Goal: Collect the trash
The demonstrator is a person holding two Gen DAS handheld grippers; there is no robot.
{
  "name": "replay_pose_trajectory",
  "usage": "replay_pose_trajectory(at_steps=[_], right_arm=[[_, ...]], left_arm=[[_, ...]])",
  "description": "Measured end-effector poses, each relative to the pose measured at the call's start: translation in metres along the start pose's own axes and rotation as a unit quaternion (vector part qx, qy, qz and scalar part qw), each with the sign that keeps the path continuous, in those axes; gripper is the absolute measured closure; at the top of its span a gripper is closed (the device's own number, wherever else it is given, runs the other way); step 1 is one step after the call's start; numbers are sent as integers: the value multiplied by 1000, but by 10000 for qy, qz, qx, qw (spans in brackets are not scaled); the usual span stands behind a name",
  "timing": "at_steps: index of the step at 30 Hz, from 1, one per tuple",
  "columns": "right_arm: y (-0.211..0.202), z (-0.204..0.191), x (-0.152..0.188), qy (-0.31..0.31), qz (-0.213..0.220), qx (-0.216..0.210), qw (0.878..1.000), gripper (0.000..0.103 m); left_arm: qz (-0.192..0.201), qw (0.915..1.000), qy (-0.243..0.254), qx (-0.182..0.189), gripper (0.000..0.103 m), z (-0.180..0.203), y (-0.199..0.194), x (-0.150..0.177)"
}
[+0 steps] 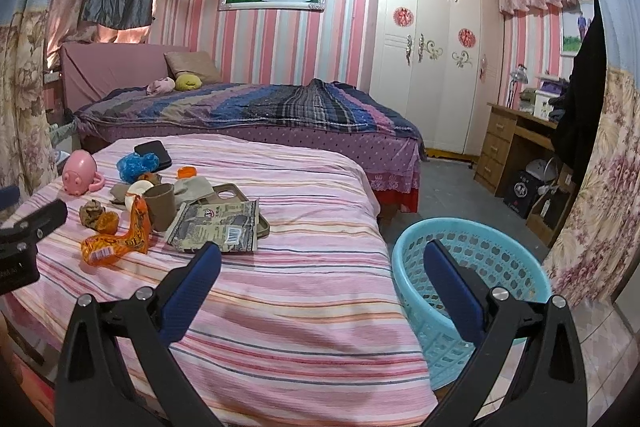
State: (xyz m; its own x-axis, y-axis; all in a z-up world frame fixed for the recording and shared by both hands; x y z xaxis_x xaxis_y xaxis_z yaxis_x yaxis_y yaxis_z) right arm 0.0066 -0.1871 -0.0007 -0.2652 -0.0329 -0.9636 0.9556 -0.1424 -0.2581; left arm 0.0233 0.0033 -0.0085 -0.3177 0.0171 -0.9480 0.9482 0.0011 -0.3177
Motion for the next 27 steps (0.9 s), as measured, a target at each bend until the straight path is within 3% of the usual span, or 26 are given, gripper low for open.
replay_pose_trajectory(at_steps=[12,17,21,27], right_arm=[[32,3,-48,34,-20,-78,10000,4],[51,3,-59,60,5,-241,9997,4],[72,4,-40,67,-234,-279,9993,4],[92,12,-16,-42,-565,-81,9984,4]], left_arm=[[245,9992,268,-138,5,-16,20,-43],[272,9993,148,-203,5,-33,39,-51],[6,9993,82,-370,5,-48,58,-32],[-714,9974,18,-97,5,-51,89,9]])
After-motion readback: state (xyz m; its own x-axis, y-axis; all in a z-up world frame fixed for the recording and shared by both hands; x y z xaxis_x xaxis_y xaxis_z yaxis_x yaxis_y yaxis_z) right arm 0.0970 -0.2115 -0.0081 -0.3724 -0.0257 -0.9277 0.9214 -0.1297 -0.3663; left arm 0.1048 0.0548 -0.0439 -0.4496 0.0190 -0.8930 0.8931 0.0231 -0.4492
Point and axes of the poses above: each gripper's, at about its wrist camera, not at the fingertips, and y roughly the way its jaws point, z to its right, x to its underside, the point moved 2 cm from there along y, roughly the way its jaws point, and after that the axes turned 7 degrees about z, right-handed, at the moved point
